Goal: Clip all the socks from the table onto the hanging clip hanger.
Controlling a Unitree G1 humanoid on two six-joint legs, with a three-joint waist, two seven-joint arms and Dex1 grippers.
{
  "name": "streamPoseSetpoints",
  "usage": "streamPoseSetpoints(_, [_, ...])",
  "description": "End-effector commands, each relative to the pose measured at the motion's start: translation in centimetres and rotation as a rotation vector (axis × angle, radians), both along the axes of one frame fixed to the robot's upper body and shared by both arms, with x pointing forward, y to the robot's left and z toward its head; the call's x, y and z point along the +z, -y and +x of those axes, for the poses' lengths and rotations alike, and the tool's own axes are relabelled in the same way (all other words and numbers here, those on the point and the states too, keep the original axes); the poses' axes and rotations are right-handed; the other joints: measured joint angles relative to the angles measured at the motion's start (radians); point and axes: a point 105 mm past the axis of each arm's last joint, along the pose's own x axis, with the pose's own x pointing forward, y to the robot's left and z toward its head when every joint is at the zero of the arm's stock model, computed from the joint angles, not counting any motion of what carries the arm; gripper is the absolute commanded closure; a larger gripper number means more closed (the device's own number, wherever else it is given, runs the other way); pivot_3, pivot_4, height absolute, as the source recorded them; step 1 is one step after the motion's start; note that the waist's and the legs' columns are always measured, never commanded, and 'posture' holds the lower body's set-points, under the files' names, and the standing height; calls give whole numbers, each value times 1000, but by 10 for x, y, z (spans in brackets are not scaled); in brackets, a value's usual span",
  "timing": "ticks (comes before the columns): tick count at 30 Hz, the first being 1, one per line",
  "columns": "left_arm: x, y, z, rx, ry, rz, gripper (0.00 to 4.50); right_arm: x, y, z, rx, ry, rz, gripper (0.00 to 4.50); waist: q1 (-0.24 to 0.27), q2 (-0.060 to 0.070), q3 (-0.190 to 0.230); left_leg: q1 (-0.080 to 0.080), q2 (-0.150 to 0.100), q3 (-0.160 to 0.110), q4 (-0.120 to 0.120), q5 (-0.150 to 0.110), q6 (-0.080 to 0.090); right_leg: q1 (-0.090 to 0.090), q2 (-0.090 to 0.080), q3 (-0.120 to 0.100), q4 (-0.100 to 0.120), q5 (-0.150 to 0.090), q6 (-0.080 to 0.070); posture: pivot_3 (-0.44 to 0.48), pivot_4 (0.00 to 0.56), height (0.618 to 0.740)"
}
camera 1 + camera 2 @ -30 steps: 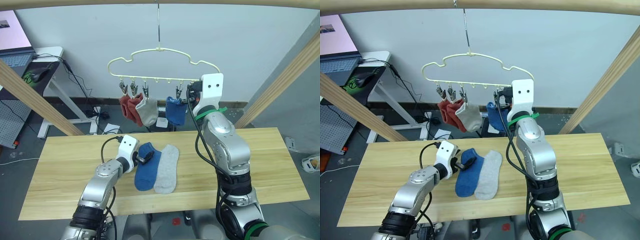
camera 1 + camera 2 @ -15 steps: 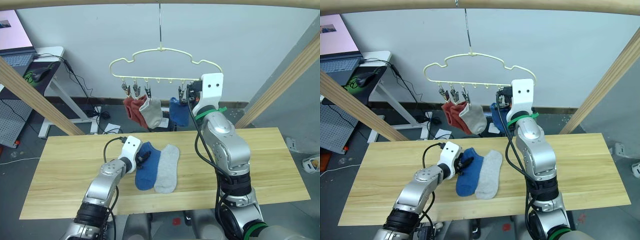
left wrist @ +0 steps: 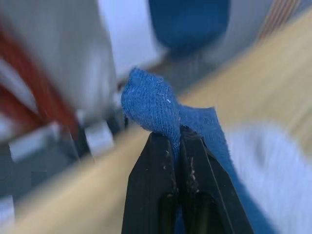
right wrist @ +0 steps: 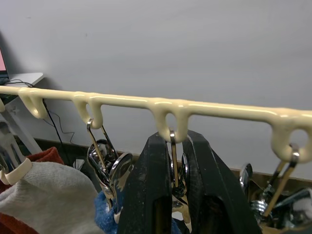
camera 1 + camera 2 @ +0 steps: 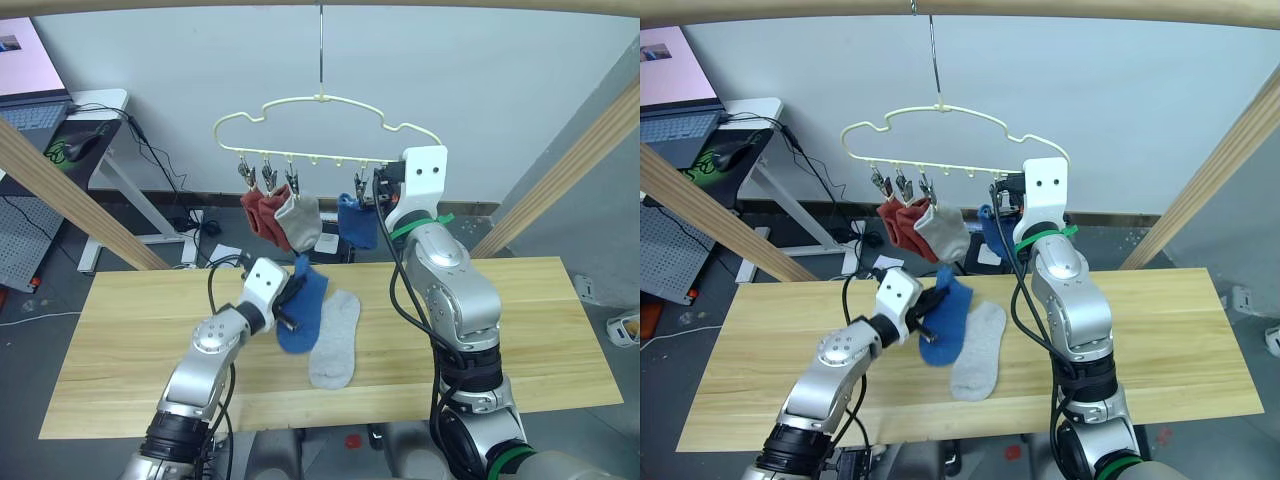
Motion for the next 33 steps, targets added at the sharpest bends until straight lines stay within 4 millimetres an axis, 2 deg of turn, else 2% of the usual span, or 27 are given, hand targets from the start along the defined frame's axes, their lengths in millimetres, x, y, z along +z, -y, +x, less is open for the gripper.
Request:
streamPoseSetpoints(1, [43,22,-8,-116,195,-20,4500,24,1,-9,10,77,37,4433,0,0,0,-1,0,0,0,0,0,0,0,0,-1,0,0,-161,297,738])
streamPoseSetpoints(6, [60,43,-5,-169,321,-5,4500,33,1,-15,21,84,67,4433,0,0,0,-4,0,-1,-1,0,0,0,-1,-1,-6,0,0,-166,293,738])
streamPoseSetpoints(13, [60,73,2,-228,413,6,4500,41,-3,-21,44,81,98,4433,-1,0,0,-6,-1,-2,-1,0,0,-1,-1,-1,-7,0,0,-189,289,738])
streamPoseSetpoints(21, [58,99,12,-266,466,21,4500,40,0,-22,35,66,73,4433,-9,0,0,-6,-1,-2,-1,0,0,-1,0,-3,-7,0,0,-206,287,738])
streamPoseSetpoints(26, [53,107,18,-246,465,25,4500,40,3,-23,31,67,64,4433,-19,0,0,-6,-1,-2,-1,0,0,-1,-1,-3,-7,0,0,-210,287,738])
streamPoseSetpoints(33, [58,108,29,-183,480,5,4500,38,3,-23,32,62,45,4433,-24,0,0,-6,-2,-2,0,0,1,-1,0,-4,-6,0,1,-212,286,738])
